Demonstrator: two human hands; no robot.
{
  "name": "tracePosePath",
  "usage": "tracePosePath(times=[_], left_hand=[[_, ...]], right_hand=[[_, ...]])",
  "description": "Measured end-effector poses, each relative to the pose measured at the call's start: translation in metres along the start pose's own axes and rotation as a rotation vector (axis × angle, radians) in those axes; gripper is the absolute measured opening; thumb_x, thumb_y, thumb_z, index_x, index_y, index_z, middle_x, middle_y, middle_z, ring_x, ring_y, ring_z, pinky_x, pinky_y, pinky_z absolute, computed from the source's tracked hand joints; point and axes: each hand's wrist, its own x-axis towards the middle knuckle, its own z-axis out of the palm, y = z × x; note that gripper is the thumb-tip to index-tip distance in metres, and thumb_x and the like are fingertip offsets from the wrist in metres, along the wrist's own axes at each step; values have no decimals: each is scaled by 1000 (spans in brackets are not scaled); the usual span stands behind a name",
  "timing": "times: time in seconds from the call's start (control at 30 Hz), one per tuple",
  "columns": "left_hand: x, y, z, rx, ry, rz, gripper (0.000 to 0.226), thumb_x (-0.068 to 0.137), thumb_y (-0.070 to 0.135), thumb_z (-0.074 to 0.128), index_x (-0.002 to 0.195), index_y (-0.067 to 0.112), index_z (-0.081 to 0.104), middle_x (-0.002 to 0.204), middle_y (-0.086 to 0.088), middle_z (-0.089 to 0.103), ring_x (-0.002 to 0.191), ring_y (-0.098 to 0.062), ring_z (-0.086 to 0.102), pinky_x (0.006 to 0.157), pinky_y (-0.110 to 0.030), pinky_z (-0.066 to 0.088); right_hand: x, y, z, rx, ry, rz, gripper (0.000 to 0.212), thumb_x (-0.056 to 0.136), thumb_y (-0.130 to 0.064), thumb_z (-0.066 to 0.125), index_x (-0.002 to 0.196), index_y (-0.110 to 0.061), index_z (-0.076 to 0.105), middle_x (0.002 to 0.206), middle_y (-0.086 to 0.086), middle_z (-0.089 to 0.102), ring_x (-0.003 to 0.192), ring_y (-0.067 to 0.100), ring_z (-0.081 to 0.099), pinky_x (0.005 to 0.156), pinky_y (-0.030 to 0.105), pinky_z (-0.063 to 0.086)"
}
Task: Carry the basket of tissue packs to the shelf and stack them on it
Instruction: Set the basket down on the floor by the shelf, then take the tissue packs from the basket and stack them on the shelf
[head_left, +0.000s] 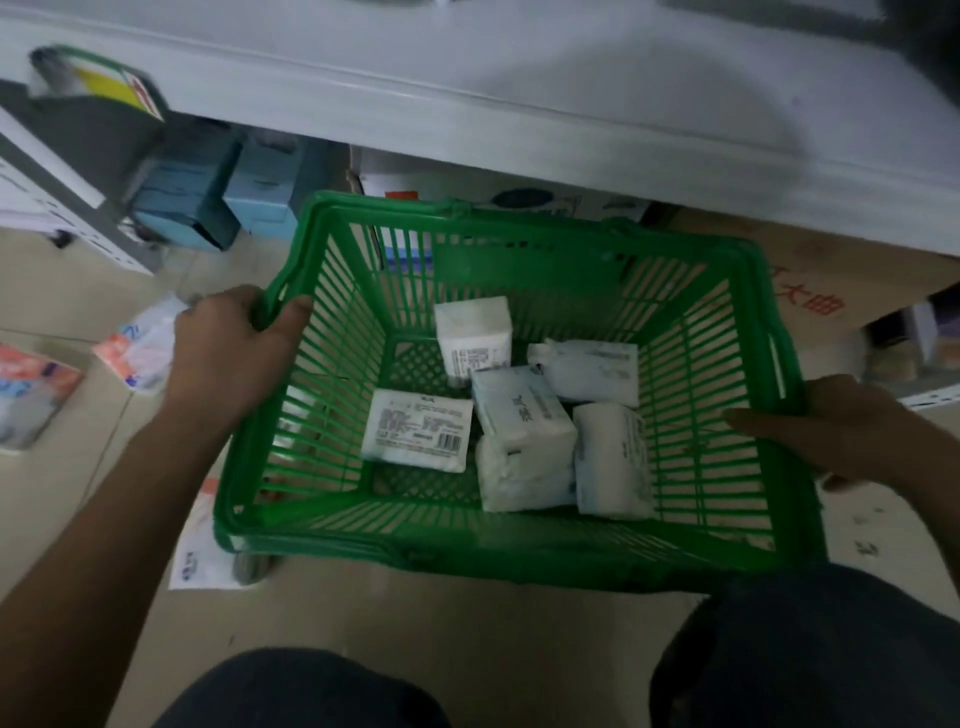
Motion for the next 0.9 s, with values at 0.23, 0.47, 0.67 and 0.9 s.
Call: tracePosePath(times=[0.23,0.47,0.67,0.9], left_hand=[[13,47,10,2,27,638,40,98,45,58,122,13,64,108,-11,71,94,-24,66,82,-40,54],[13,47,108,348,-810,467,64,90,58,70,140,18,60,143,-9,63,124,-28,61,107,-46,51],[24,15,136,467,-931,273,101,69,62,87,150,16,49,153,-8,54,134,-30,54,106,-38,45],[20,12,143,567,-993,235,101,68,54,92,149,13,47,152,-8,53,134,-28,54,105,-36,46]], right_hand=[[17,-102,-41,-265,310,-476,85,63,-95,52,81,-14,72,63,9,73,56,27,72,52,35,63],[34,-192,55,-370,-426,-350,88,86,-69,67,134,3,58,103,16,75,91,29,75,80,40,65],[64,-174,119,-76,-487,-241,110,86,-62,72,164,-6,18,167,15,32,143,37,47,92,35,53],[69,-154,141,82,-622,-111,99,82,-58,79,156,-8,37,151,16,53,128,38,60,99,52,56]])
